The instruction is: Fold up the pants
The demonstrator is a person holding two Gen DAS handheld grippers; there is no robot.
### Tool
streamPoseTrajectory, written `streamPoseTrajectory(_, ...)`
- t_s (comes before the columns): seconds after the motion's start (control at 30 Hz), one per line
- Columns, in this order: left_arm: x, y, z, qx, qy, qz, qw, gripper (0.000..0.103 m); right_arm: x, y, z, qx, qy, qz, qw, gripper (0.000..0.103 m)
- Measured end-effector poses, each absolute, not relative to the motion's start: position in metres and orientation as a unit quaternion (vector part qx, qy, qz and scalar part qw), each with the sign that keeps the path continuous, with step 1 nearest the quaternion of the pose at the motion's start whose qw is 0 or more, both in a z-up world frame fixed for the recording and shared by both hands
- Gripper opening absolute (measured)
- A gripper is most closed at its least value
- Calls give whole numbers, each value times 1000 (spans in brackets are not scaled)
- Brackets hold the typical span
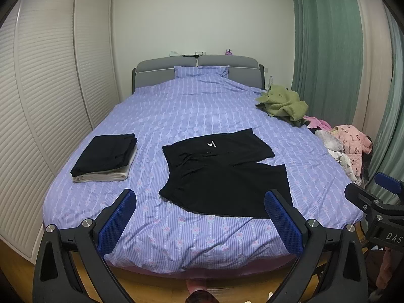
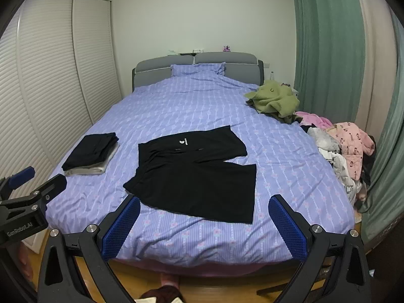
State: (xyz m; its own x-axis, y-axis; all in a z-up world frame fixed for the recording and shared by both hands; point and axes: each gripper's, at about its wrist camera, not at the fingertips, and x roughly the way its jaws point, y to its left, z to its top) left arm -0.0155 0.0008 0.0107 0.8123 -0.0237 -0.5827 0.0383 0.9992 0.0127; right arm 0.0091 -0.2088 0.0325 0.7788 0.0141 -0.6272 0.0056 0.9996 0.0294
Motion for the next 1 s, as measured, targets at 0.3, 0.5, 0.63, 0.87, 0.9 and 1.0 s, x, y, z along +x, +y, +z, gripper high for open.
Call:
streamPoseTrajectory(0.3, -19, -1, 12, 13, 303, -19, 953, 103, 7, -212, 33, 17, 334, 1, 943, 103)
streamPoseTrajectory(0.5, -20, -2, 15, 13, 301, -18, 953, 103, 7, -214, 34, 18, 333, 1, 943, 103)
streamPoseTrajectory(0.63, -20, -3, 16, 13, 302, -18, 953, 103, 7, -214, 33, 19, 333, 0, 943, 103)
streamPoseTrajectory(0.87, -21, -4, 17, 14, 300, -19, 954, 103, 8, -216, 33, 21, 333, 1, 943, 103)
streamPoseTrajectory(0.9, -21, -4, 17, 15, 300, -18, 954, 103, 8, -216, 33, 21, 333, 1, 943, 103)
streamPoseTrajectory(1.0, -21, -4, 19, 16, 299, -17, 954, 103, 9, -216, 33, 21, 334, 1, 942, 103)
